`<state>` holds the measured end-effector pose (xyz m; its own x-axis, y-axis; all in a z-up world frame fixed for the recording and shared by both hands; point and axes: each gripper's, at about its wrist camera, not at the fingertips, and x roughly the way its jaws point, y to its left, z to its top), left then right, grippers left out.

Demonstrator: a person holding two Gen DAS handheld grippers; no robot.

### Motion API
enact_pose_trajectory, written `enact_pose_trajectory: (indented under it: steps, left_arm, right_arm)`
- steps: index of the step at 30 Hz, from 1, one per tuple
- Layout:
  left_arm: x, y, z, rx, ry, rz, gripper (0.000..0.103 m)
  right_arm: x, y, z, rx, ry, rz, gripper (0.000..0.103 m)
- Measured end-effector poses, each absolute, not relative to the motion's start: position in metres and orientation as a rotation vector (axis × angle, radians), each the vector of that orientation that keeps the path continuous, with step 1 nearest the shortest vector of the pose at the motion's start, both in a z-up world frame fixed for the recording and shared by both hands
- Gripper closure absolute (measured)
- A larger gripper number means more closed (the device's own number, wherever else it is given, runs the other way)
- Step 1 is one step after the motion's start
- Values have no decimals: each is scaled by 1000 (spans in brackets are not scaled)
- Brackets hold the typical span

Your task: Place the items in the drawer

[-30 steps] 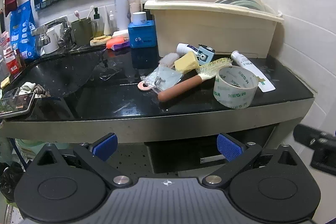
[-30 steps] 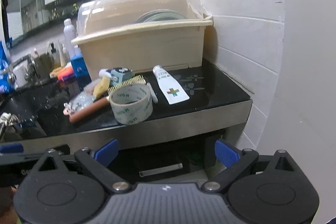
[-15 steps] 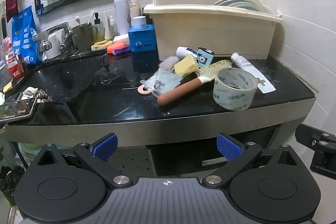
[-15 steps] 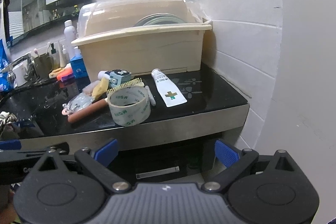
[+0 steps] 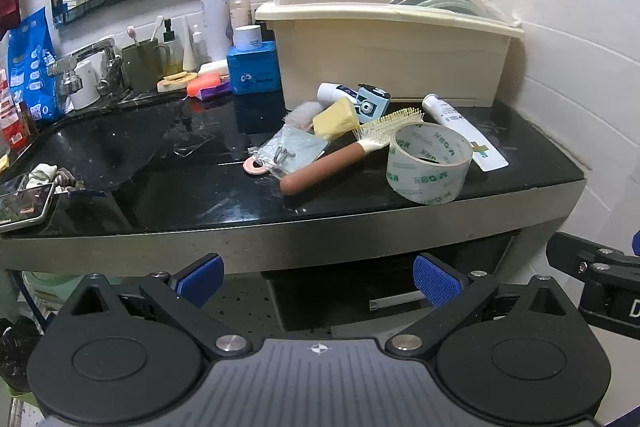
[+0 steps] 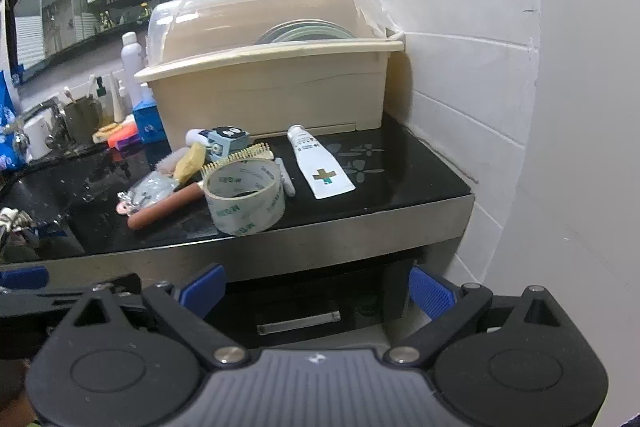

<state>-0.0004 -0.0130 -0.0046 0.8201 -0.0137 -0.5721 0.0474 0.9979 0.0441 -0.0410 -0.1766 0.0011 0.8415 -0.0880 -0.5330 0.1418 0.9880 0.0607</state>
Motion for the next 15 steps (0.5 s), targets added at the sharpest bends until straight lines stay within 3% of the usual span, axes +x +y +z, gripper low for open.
enact_pose_trajectory:
  steps: [15]
  left_arm:
    - [-4,-9,-14,55,544,51,2]
  right_arm:
    - [-44,-177,-10,66,541,-153,4]
